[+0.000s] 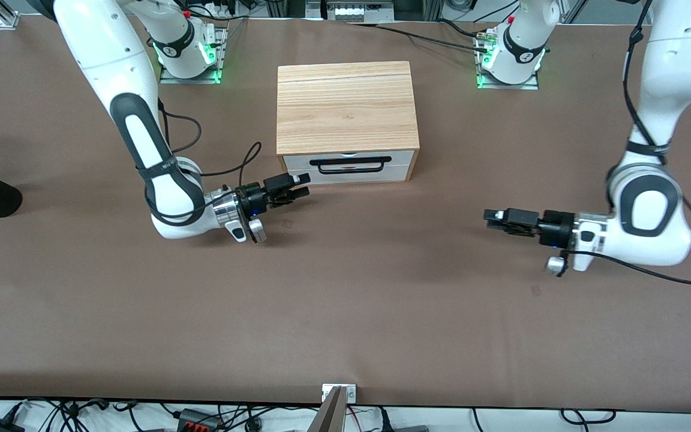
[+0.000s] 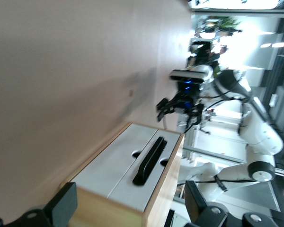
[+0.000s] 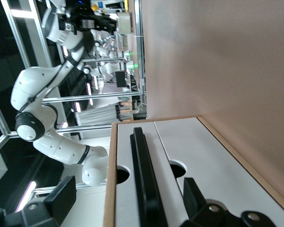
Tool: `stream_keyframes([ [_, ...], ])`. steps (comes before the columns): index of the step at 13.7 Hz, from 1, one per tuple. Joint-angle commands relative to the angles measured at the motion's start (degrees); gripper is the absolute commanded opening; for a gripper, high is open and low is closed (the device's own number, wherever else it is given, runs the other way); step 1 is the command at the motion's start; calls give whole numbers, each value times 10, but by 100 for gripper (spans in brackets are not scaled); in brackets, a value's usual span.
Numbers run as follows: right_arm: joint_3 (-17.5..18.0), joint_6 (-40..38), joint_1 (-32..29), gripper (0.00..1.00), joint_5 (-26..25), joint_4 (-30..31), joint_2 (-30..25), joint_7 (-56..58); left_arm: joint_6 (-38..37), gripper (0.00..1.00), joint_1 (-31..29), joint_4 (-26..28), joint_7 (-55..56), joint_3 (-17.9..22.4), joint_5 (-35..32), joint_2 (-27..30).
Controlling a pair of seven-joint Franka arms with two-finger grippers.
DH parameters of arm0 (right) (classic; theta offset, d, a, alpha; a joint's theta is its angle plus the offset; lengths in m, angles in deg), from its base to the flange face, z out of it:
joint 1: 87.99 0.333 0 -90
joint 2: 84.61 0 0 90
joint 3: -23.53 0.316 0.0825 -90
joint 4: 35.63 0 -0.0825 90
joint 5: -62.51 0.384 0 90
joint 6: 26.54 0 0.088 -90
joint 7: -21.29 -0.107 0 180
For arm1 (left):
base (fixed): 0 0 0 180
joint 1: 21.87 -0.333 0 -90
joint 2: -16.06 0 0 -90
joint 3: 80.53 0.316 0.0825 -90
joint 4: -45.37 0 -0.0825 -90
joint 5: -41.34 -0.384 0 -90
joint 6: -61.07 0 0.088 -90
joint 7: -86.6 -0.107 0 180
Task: Pull top drawer with both arms simultaneously
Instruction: 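Close both grippers on opposite ends of the black drawer handle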
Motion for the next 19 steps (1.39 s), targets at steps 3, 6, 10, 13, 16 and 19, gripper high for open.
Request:
stream_keyframes([
  [3, 6, -7, 9, 94, 18, 18, 0, 12, 97, 100, -3, 132, -106, -67, 132, 24],
  [6, 19, -16, 9, 91, 37, 36, 0, 12, 115, 100, -2, 187, -138, -93, 198, 40],
  [10, 19, -16, 10, 86, 37, 41, 0, 13, 202, 100, -1, 263, -222, -164, 322, 55],
  [13, 19, -17, 12, 73, 37, 42, 3, 13, 203, 99, 2, 284, -227, -177, 349, 55],
  [16, 19, -16, 21, 68, 37, 42, 3, 13, 203, 84, 1, 294, -242, -186, 351, 51],
  [19, 19, -15, 27, 66, 37, 42, 3, 13, 202, 72, 4, 305, -243, -194, 371, 49],
])
